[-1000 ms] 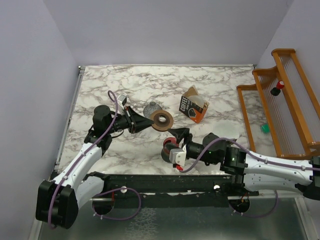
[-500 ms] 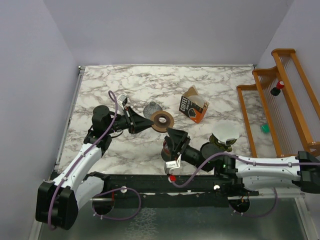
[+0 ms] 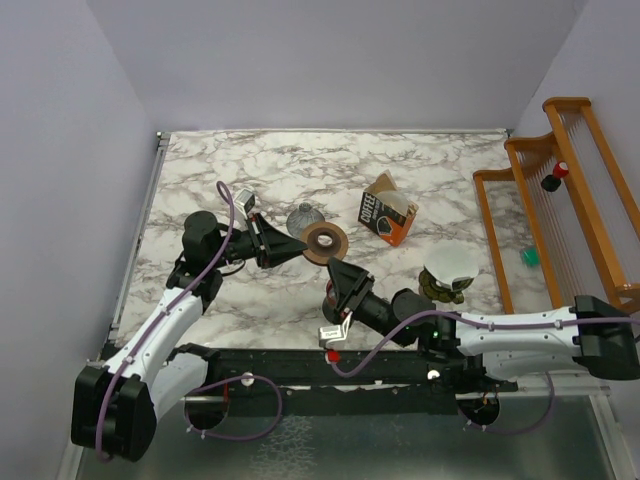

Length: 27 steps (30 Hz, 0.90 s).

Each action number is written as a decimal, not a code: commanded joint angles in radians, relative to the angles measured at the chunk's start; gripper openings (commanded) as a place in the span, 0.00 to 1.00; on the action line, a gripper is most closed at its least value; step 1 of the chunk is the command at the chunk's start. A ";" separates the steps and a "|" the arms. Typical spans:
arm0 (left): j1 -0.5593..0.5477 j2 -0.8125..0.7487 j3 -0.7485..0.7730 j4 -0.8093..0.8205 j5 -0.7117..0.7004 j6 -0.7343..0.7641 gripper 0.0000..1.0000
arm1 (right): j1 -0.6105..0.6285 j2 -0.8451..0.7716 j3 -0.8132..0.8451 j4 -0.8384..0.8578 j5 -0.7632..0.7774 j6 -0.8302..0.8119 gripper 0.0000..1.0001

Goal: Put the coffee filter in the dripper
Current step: Pick up the dripper holder from the center of the board.

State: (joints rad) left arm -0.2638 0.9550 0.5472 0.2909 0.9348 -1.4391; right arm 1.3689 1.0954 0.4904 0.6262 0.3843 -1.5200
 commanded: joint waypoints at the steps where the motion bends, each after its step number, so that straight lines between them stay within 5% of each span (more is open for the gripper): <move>1: 0.005 -0.025 0.015 0.034 0.044 -0.010 0.00 | 0.007 0.021 0.003 0.088 0.047 -0.043 0.30; 10: 0.005 -0.052 0.000 0.036 0.063 -0.018 0.00 | 0.007 0.043 -0.001 0.138 0.066 -0.065 0.18; 15: 0.005 -0.070 -0.008 0.037 0.068 -0.019 0.00 | 0.007 0.047 0.002 0.142 0.072 -0.057 0.01; 20: 0.005 -0.080 -0.005 0.037 0.075 -0.012 0.00 | 0.007 0.031 0.015 0.115 0.068 -0.025 0.01; 27: 0.005 -0.080 0.013 0.037 0.074 0.025 0.44 | 0.007 -0.004 0.054 0.055 0.100 0.054 0.01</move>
State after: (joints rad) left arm -0.2581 0.8993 0.5472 0.2977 0.9607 -1.4437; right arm 1.3746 1.1183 0.5026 0.6987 0.4259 -1.5124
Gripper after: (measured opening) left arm 0.354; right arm 0.185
